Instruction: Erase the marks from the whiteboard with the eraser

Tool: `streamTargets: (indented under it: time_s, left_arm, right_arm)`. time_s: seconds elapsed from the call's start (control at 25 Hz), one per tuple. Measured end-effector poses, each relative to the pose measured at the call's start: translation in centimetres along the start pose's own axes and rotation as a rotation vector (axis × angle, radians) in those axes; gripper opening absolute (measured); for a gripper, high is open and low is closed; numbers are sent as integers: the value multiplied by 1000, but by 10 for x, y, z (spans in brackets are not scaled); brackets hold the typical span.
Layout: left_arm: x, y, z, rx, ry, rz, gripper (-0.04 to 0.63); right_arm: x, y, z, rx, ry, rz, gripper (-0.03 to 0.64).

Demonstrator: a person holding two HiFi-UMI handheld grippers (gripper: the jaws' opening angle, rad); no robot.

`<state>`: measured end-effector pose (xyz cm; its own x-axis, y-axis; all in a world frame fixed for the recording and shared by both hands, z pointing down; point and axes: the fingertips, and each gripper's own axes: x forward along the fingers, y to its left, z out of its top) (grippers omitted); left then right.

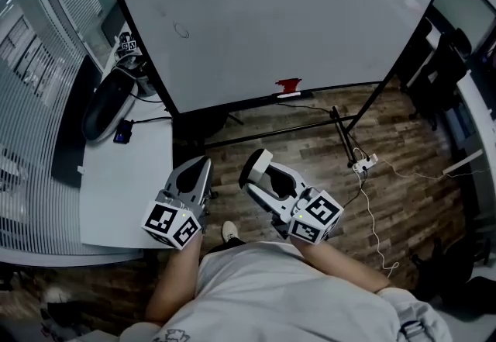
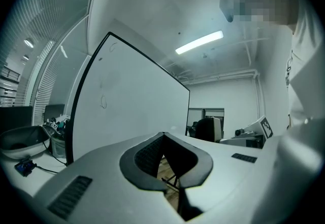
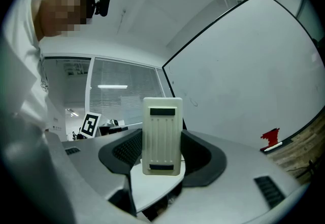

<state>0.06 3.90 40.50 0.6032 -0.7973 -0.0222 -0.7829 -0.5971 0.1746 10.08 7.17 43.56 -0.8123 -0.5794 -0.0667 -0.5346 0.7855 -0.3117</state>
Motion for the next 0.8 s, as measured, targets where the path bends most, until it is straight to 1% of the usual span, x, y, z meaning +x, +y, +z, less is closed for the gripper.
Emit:
streamTargets:
  time_s: [0.12,0.28,0.4,0.68,0.8]
  left_arm:
    - [16,41,12,5,-1,-21,8]
    - [20,62,28,20,-5,-38,8]
    - [25,92,37,25,-5,-49,8]
    - [28,147,40,21,14,-80,8]
    - [30,165,39,5,17,-83,8]
  right_arm:
    - [43,-13,8,-11,-8,-16,235]
    - [67,-15,17,-25,-29,-28,235]
    - [100,-20,20,-31,-35,-34,235]
    - [166,-23,16,-27,-44,-27,235]
    - [184,-26,9,-5,-30,-23,235]
